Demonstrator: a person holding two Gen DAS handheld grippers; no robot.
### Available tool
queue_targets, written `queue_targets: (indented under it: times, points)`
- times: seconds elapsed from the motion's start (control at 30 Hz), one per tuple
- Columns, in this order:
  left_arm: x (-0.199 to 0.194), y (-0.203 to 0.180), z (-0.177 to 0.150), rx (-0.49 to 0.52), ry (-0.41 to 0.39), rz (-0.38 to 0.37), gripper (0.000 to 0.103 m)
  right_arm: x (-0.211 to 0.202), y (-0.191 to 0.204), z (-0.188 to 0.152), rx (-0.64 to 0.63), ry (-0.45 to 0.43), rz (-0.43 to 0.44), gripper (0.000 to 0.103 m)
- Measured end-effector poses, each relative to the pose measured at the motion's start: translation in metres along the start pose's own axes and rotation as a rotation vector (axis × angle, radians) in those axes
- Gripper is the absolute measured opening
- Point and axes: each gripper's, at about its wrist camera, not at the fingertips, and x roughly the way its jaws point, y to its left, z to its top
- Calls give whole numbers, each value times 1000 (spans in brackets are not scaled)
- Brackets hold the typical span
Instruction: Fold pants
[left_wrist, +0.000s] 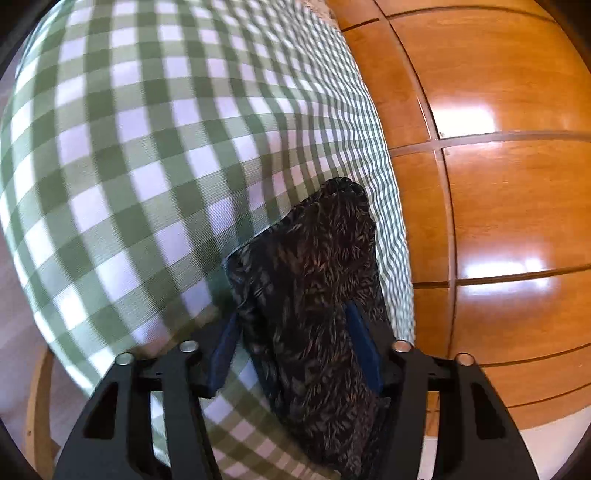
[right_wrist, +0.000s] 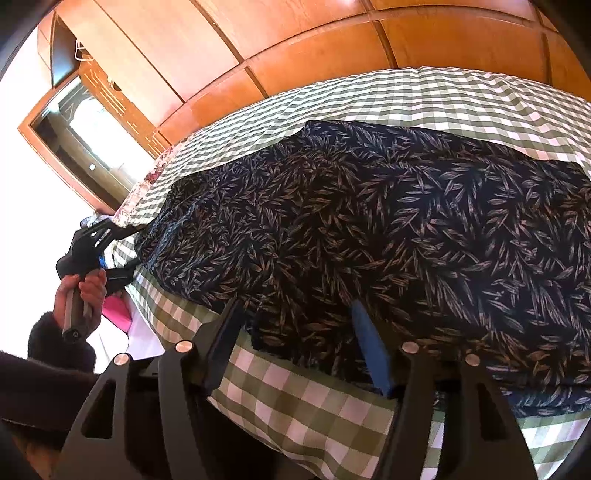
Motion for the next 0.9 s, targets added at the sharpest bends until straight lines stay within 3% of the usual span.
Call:
queue_targets:
  times: [0.07, 0.1, 0.2, 0.33, 0.43, 0.53, 0.73, 0.9]
  points:
    - [3, -6, 0, 41, -14, 49, 21, 0, 1, 0, -2, 1, -1, 63]
    - [4, -12, -1, 65, -22, 61, 18, 0, 1, 0, 0, 1, 2, 64]
    - [-3, -41, -14, 228, -71, 67, 15, -2, 2, 3, 10, -4, 8, 68]
    - [-12, -102, -53, 552, -92, 9, 15, -10, 7, 11, 22, -37, 37, 73]
    - [-9, -140, -96, 775, -50, -84, 15, -12, 7, 18, 59, -51, 101, 82]
    - [1, -157, -134, 934, 15, -120, 15, -5, 5, 28, 119, -41, 193, 88]
    - [22, -165, -188, 1124, 120, -121, 15, 24, 3, 58, 261, 9, 469, 96]
    - [33, -163, -208, 1196, 148, -98, 15, 61, -4, 74, 413, 52, 587, 98]
